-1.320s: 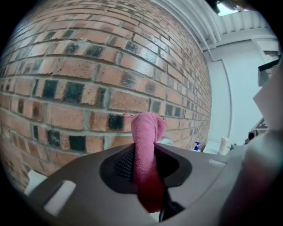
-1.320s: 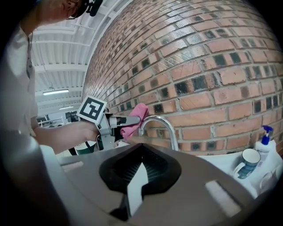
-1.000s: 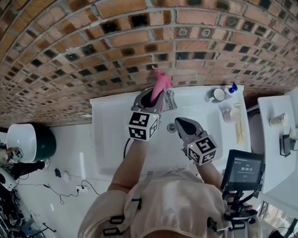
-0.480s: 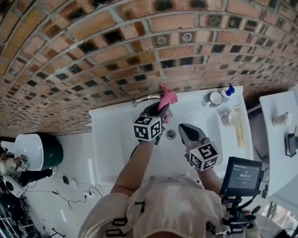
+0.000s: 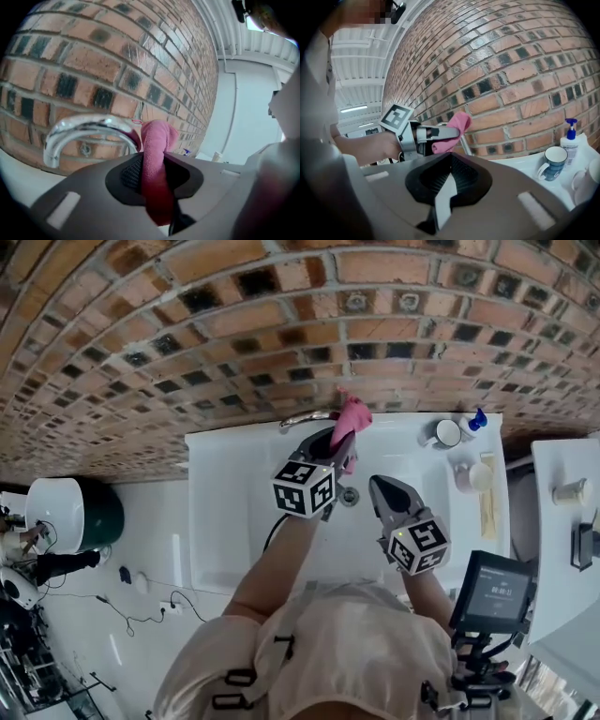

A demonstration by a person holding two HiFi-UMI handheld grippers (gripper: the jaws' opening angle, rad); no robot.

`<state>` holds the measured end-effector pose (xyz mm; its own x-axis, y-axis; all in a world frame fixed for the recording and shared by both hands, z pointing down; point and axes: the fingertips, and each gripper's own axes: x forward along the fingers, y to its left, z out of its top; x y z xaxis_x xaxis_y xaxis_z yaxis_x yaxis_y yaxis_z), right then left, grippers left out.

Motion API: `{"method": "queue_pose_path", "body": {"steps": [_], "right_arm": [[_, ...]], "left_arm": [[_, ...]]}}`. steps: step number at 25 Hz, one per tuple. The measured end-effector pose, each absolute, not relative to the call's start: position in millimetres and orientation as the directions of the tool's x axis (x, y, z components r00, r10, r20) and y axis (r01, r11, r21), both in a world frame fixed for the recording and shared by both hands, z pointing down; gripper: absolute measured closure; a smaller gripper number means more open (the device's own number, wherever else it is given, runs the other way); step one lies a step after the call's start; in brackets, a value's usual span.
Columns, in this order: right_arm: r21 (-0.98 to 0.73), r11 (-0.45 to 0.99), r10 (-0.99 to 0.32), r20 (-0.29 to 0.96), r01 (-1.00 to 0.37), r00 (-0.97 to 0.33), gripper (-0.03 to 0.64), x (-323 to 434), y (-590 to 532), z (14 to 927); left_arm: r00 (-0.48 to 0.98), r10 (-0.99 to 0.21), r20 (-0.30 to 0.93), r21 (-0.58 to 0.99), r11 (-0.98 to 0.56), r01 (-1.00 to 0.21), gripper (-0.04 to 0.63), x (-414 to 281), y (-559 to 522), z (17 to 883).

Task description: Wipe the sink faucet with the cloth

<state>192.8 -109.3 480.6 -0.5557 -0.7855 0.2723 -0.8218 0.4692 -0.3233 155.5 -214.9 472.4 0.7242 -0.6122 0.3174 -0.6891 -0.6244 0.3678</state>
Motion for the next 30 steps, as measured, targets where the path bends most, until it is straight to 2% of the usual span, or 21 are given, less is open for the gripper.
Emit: {"method": "queue_pose_path", "body": {"steps": [5, 14, 21, 30], "right_arm": [[-0.305, 0.502, -0.769, 0.271, -0.809, -0.579, 0.624, 172.3, -104.0, 472.1], [-0.286, 0.610, -0.699, 0.247, -0.739, -0.672, 0.624, 91.4, -86.6, 458.6], [-0.296, 0.670, -0.621, 0.278, -0.681, -0.733, 0.624, 18.9, -60.3, 471.4], [-0.337, 0.664, -0.574, 0.341, -0.667, -0.744, 0.624, -37.6, -41.0, 504.4]], "left_arm": [[0.701, -0.675, 0.230, 0.308, -0.633, -0.710, 0.503, 120.9, -204.2, 425.3], [0.540, -0.807, 0.240, 0.209, -0.500, -0.840, 0.503, -10.5, -176.9, 412.8], [0.385, -0.856, 0.344, 0.188, -0.339, -0.922, 0.503, -123.3, -131.9, 462.3], [0.273, -0.798, 0.537, 0.150, -0.228, -0.962, 0.503, -212.2, -84.0, 558.3]]}}
